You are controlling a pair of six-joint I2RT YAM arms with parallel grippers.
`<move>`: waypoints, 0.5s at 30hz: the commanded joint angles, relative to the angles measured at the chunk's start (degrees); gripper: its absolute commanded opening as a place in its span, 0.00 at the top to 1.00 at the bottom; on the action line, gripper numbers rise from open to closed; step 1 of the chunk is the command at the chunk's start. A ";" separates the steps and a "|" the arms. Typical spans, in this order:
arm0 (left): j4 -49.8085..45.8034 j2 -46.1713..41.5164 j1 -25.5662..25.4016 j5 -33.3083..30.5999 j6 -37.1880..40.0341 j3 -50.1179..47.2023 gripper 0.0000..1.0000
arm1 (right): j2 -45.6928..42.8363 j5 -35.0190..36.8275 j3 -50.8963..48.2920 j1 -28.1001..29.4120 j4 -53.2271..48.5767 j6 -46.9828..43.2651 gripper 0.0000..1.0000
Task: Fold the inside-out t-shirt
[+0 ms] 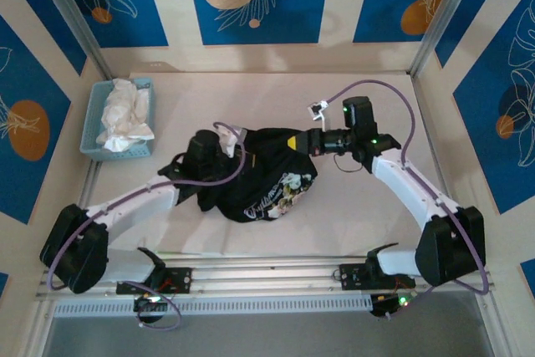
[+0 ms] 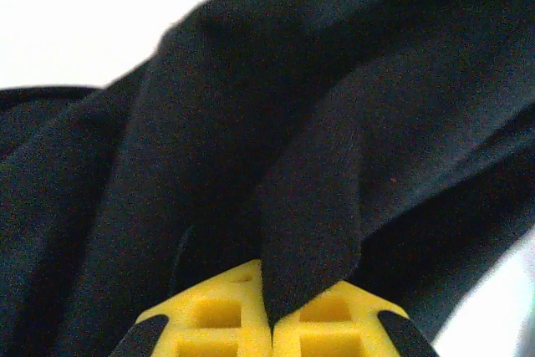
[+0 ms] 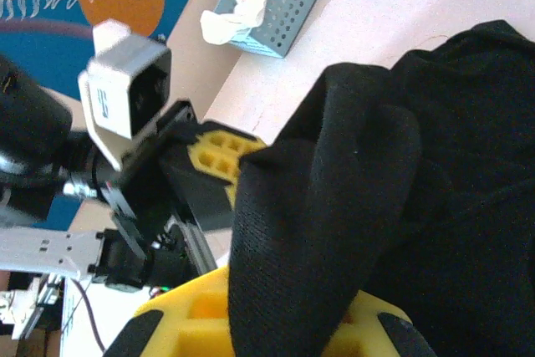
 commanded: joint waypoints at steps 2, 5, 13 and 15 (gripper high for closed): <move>6.51 -7.57 4.55 25.76 -7.11 -0.74 1.00 | -2.51 -7.36 3.04 -0.37 -8.65 -7.33 1.00; 11.14 -11.48 5.17 30.70 -10.49 -0.87 1.00 | -2.71 0.65 3.97 0.17 -11.08 -7.61 0.97; 8.68 -9.52 5.21 33.24 -9.24 3.28 1.00 | -5.85 28.43 6.02 5.65 -15.49 -9.13 0.68; 8.90 -9.14 5.24 33.20 -8.95 3.41 1.00 | -8.88 31.58 4.92 7.55 -15.35 -11.85 0.64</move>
